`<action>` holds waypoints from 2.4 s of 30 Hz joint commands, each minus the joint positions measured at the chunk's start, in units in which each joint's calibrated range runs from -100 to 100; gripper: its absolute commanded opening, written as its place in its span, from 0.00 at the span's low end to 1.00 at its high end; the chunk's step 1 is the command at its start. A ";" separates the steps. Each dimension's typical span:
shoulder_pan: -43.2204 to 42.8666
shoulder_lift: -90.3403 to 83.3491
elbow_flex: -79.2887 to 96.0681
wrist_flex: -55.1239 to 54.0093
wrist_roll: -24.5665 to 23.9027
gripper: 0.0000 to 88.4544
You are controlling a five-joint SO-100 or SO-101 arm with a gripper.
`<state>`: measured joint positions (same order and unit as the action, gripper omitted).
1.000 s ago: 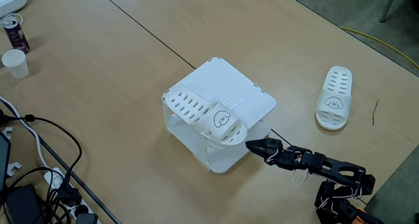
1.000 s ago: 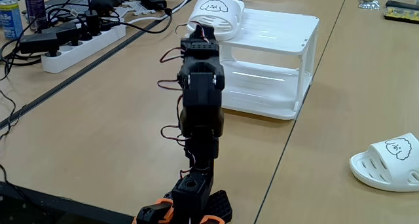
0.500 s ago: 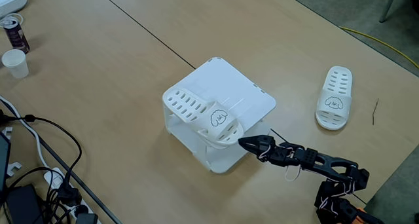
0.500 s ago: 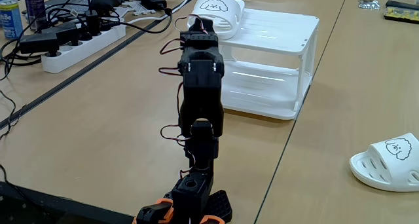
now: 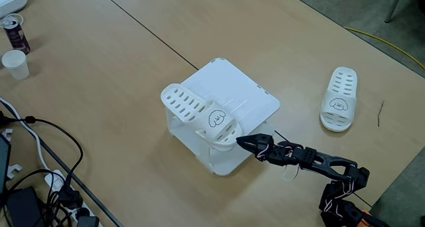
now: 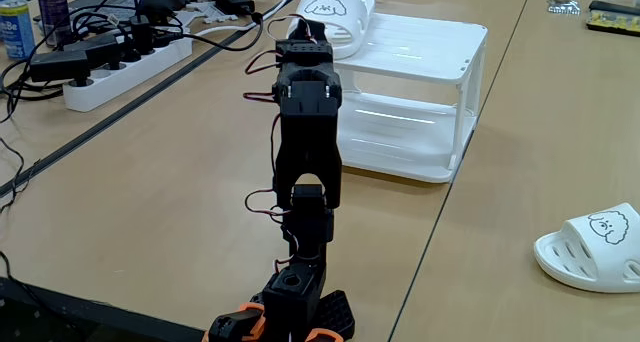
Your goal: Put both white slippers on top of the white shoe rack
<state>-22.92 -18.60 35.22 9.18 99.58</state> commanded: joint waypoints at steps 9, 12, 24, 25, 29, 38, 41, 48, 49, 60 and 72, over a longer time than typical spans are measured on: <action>10.26 -15.35 7.04 0.05 0.42 0.01; 23.00 -19.14 8.31 0.05 0.42 0.01; 63.05 -15.94 18.86 -2.20 0.42 0.15; 64.70 -15.69 21.03 -3.84 0.42 0.18; 68.48 -14.51 30.77 -15.40 0.42 0.20; 68.15 -3.99 41.78 -42.14 0.42 0.21; 68.07 0.72 41.05 -47.23 0.42 0.21; 64.53 8.12 37.54 -49.82 0.42 0.21; 63.55 8.88 36.90 -49.82 0.42 0.21; 61.00 20.15 26.35 -49.82 0.42 0.21; 61.98 31.26 15.52 -49.82 0.42 0.21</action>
<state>38.05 11.59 56.33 -39.31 99.58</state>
